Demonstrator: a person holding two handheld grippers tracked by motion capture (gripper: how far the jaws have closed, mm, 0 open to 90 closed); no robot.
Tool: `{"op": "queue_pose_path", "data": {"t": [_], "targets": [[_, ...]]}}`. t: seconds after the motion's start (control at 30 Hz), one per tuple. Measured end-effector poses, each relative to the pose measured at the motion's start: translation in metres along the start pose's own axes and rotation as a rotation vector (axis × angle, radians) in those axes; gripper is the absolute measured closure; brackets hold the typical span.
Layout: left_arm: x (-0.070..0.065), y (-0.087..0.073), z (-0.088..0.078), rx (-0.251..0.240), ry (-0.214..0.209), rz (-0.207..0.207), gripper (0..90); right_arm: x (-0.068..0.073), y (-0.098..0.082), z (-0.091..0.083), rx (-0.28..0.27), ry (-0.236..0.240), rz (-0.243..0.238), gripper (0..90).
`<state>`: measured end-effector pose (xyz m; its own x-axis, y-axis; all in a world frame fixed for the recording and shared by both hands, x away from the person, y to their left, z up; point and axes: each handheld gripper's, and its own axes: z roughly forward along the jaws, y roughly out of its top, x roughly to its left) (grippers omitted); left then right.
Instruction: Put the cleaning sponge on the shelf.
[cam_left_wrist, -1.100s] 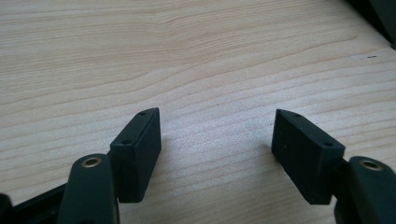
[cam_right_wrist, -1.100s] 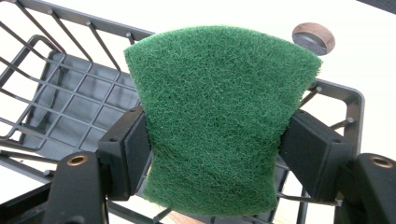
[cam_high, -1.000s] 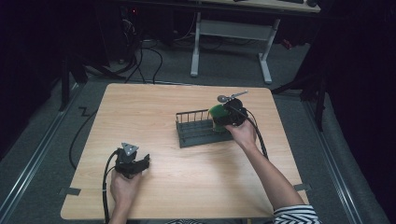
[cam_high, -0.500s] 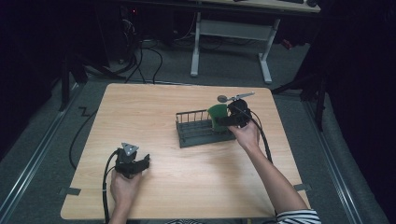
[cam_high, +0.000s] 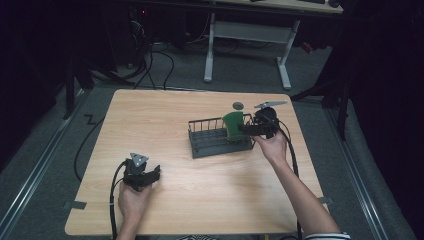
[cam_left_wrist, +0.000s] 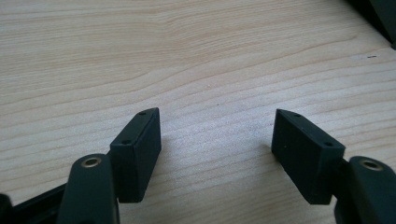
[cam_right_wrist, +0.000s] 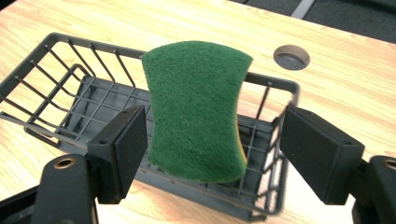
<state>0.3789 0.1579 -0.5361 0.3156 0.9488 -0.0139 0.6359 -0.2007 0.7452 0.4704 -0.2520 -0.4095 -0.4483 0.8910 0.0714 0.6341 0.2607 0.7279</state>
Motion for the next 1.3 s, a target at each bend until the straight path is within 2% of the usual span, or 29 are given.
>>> {"op": "queue_pose_path", "data": {"t": [0.27,0.47,0.57,0.67,0.8,1.0,1.07,1.3], "targets": [[0.000,0.000,0.000,-0.001,0.000,-0.001,33.4,-0.008,-0.008,-0.025,-0.043,-0.008,0.011,26.7],[0.000,0.000,0.000,0.000,0.000,0.000,33.4,-0.019,-0.020,-0.042,-0.064,-0.017,0.028,27.5],[0.000,0.000,0.000,-0.001,0.000,-0.001,33.4,-0.024,-0.027,-0.052,-0.087,-0.003,0.044,28.1],[0.000,0.000,0.000,-0.001,0.000,-0.001,33.4,-0.028,-0.034,-0.060,-0.088,-0.008,0.048,28.0],[0.000,0.000,0.000,-0.001,0.000,-0.001,33.4,-0.031,-0.043,-0.071,-0.118,-0.009,0.060,28.8],[0.000,0.000,0.000,-0.001,0.000,-0.001,33.4,-0.034,-0.055,-0.085,-0.133,-0.023,0.069,28.8],[0.000,0.000,0.000,0.000,0.000,0.000,33.4,-0.034,-0.059,-0.090,-0.160,-0.028,0.062,30.3],[0.000,0.000,0.000,0.000,0.000,0.000,33.4,-0.036,-0.078,-0.096,-0.152,-0.035,0.077,30.3]]}}
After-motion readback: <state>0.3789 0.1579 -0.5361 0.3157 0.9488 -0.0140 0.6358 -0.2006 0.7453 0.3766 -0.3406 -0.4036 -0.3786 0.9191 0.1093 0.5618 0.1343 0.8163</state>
